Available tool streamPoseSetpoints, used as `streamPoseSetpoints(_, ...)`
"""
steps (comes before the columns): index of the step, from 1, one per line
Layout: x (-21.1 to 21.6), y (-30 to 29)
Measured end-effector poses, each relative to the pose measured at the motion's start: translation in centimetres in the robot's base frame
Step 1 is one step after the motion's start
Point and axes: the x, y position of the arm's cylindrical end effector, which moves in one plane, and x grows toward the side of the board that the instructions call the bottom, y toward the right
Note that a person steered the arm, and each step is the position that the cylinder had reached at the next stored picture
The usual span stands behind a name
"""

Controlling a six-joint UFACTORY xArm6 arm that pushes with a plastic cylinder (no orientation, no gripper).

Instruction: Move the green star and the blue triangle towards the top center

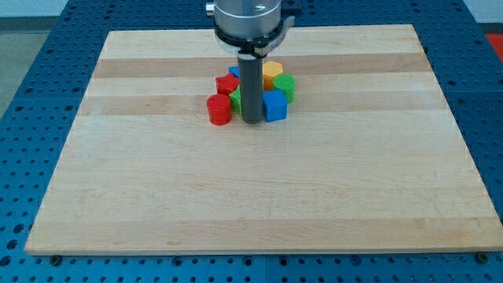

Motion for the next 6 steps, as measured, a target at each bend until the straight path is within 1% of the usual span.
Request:
streamPoseSetpoints(3, -6.2, -0.4)
streamPoseSetpoints(4, -6.6, -2.4)
streamPoseSetpoints(5, -8.5, -5.5)
streamPoseSetpoints(6, -9.5, -4.1)
